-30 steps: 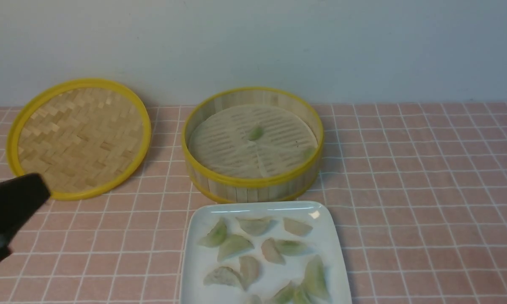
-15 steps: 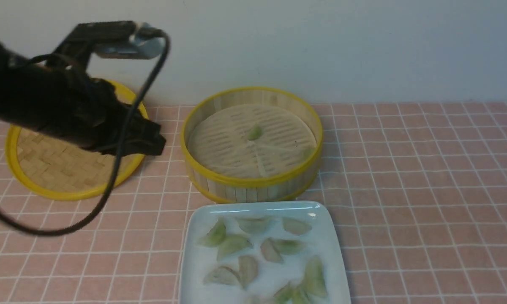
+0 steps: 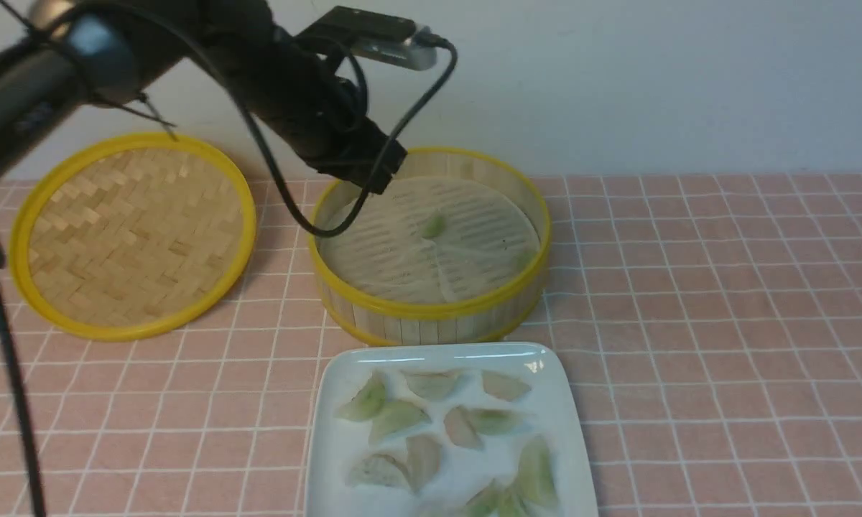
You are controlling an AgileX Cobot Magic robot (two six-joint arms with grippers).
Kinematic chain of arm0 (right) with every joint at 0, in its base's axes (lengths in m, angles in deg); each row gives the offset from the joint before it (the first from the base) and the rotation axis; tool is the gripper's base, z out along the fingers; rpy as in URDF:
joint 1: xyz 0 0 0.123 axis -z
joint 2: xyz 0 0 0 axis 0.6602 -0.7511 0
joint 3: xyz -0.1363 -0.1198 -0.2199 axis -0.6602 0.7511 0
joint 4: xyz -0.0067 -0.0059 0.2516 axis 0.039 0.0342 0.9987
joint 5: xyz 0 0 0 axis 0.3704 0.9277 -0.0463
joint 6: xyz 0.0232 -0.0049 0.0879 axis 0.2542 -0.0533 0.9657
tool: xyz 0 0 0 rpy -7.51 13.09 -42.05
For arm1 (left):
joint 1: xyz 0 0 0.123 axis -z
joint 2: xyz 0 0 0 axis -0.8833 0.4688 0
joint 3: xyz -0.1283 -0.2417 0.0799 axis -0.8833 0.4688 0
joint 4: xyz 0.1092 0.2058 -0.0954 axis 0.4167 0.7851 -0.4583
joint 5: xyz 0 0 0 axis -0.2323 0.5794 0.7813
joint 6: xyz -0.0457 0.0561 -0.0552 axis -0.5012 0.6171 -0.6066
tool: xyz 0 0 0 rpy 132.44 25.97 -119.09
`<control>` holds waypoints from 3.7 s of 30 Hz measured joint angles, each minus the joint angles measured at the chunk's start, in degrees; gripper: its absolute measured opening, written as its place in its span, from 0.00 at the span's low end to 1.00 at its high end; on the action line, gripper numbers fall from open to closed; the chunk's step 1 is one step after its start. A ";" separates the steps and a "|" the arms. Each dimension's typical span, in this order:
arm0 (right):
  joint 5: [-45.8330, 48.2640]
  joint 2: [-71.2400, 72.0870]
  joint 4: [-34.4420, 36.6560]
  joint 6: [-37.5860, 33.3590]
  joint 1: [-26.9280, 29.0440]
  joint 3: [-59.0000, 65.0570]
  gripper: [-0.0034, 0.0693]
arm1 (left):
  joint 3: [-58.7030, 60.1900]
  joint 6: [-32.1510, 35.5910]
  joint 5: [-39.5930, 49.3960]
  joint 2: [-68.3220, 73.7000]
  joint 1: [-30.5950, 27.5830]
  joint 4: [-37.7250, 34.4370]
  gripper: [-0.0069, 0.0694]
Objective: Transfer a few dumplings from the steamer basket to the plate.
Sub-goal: Use the left arm to grab a dumpling from the steamer, then use the left arm to put the dumpling into the plate, then use the right arm to grab a dumpling from inside the steamer
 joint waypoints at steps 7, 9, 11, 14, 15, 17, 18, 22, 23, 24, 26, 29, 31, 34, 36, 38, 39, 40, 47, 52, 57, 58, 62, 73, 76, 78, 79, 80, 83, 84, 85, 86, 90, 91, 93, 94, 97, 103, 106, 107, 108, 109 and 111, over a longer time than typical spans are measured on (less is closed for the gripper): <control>-1.04 -0.12 0.00 -0.23 0.00 0.00 0.03 | -15.55 0.23 -2.49 13.88 2.21 2.51 0.14; -1.04 -0.12 0.00 -0.23 0.00 0.00 0.03 | -17.04 0.29 -4.31 16.52 2.38 2.70 0.20; -1.04 -0.12 0.00 -0.23 0.00 0.00 0.03 | -17.23 0.43 -5.87 18.28 2.39 2.77 0.26; -1.04 -0.12 0.00 -0.23 0.00 0.00 0.03 | -17.23 0.84 -9.56 20.99 2.70 3.27 0.40; -1.04 -0.12 0.00 -0.23 0.00 0.00 0.03 | -17.23 0.98 -10.80 21.78 2.74 3.39 0.44; -1.04 -0.12 0.00 -0.23 0.00 0.00 0.03 | -17.23 1.05 -12.83 23.03 2.81 3.39 0.52; -1.04 -0.12 0.00 -0.23 0.00 0.00 0.03 | -17.23 1.10 -13.39 23.51 2.88 3.39 0.54; -1.04 -0.12 0.00 -0.23 0.00 0.00 0.03 | -17.45 2.39 -14.81 25.12 3.20 3.30 0.56; -1.04 -0.12 0.00 -0.23 0.00 0.00 0.03 | -17.53 2.63 -14.90 25.27 3.24 3.36 0.55; -1.04 -0.12 0.00 -0.23 0.00 0.00 0.03 | -17.53 2.72 -15.11 25.43 3.32 3.36 0.54; -1.04 -0.12 0.00 -0.23 0.00 0.00 0.03 | -17.59 2.83 -15.82 25.56 3.38 3.36 0.49; -1.04 -0.12 0.00 -0.23 0.00 0.00 0.03 | -17.71 1.33 -15.88 25.67 3.38 3.42 0.30; -1.04 -0.12 0.00 -0.23 0.00 0.00 0.03 | -17.71 0.17 -15.17 25.34 3.38 3.56 0.27; -1.04 -0.12 0.00 -0.23 0.00 0.00 0.03 | -17.59 -1.59 -12.38 24.00 3.38 3.74 0.28; -1.04 -0.12 0.00 -0.23 0.00 0.00 0.03 | -17.53 -2.01 -10.63 22.31 3.45 3.75 0.28; -1.04 -0.12 0.00 -0.23 0.00 0.00 0.03 | -17.53 -2.24 -8.28 19.38 3.45 3.75 0.28; -0.99 -0.12 0.00 -0.23 0.00 0.00 0.03 | -17.53 -2.50 -6.99 17.64 3.45 3.79 0.28; -0.99 -0.12 0.00 -0.23 0.00 0.00 0.03 | -17.53 -2.56 -6.14 16.51 3.45 3.79 0.28; 1.50 -0.12 0.00 -0.23 0.00 0.00 0.03 | -17.58 -3.15 7.32 3.52 3.45 4.17 0.28; 3.86 -0.12 0.20 -0.23 0.00 0.00 0.03 | -16.85 -6.14 10.46 -4.13 3.45 4.45 0.28; 5.77 -0.12 0.62 -0.23 0.00 0.00 0.03 | -6.00 -11.45 10.79 -14.70 3.45 4.91 0.28; 6.13 -0.12 0.68 -0.23 0.00 0.00 0.03 | -2.98 -11.78 10.79 -16.74 3.45 4.91 0.28; 6.76 -0.12 1.92 -0.23 0.00 0.00 0.03 | 10.49 -12.04 10.86 -24.77 3.45 4.36 0.28; 6.88 -0.12 4.80 -1.11 0.00 0.00 0.03 | 47.81 -9.89 3.03 -33.48 8.87 -2.98 0.28; 6.88 -0.12 5.41 -1.38 0.00 0.00 0.03 | 52.45 -9.83 -0.78 -32.32 11.43 -3.33 0.28; 6.88 -0.12 5.53 -1.53 0.00 0.00 0.03 | 54.04 -9.83 -2.72 -31.06 12.74 -3.39 0.28; 6.88 -0.12 5.55 -1.58 0.00 0.00 0.03 | 54.44 -9.80 -3.25 -30.34 13.25 -3.39 0.28; 6.88 -0.12 5.59 -1.65 0.00 0.00 0.03 | 54.58 -9.66 -3.86 -29.58 13.72 -3.39 0.28; 6.83 -0.12 5.59 -1.68 0.00 0.00 0.03 | 54.63 -9.63 -4.99 -27.55 14.78 -3.46 0.28; 6.83 -0.12 5.59 -1.68 0.00 0.00 0.03 | 54.63 -9.63 -5.40 -26.66 15.12 -3.46 0.29; 6.77 -0.12 5.65 -1.68 0.00 0.00 0.03 | 54.63 -9.58 -5.45 -26.06 15.32 -3.46 0.30; 6.77 -0.12 5.65 -1.68 0.00 0.00 0.03 | 54.63 -9.58 -5.58 -25.67 15.37 -3.46 0.32; 6.77 -0.12 5.65 -1.68 0.00 0.00 0.03 | 54.63 -9.58 -5.90 -23.33 15.43 -3.53 0.54; 6.58 -0.12 5.80 -1.68 0.00 0.00 0.03 | 54.63 -9.58 -6.02 -23.12 15.43 -3.57 0.59; 6.05 -0.12 5.80 -2.00 0.00 0.00 0.03 | 54.50 -9.58 -6.08 -23.03 15.43 -3.57 0.66; 5.41 -0.12 5.80 -2.36 0.00 0.00 0.03 | 54.12 -9.58 -5.93 -23.09 15.43 -3.51 0.69; 3.79 -1.51 6.88 -4.69 0.00 -1.19 0.03 | 51.42 -10.28 -4.88 -23.59 15.43 -1.78 0.67; 3.84 -11.84 10.48 -9.62 -1.34 -10.27 0.03 | 46.65 -13.60 -2.36 -30.62 15.43 1.98 0.24; 3.49 -19.12 9.79 -10.49 -5.03 -16.47 0.03 | 46.54 -15.01 -1.80 -38.53 15.43 2.44 0.11; 3.26 -21.94 8.90 -10.67 -6.59 -18.98 0.03 | 46.54 -15.48 -1.30 -42.15 15.43 2.45 0.10; 3.25 -24.89 7.75 -10.80 -8.13 -21.60 0.03 | 46.60 -15.94 -1.03 -44.61 15.43 2.45 0.09; 3.20 -26.73 7.00 -10.80 -9.05 -23.25 0.03 | 46.76 -16.30 -0.95 -46.49 15.43 2.45 0.09; 3.09 -31.77 4.74 -10.87 -11.34 -27.79 0.03 | 47.23 -17.23 -0.77 -51.52 15.43 2.45 0.08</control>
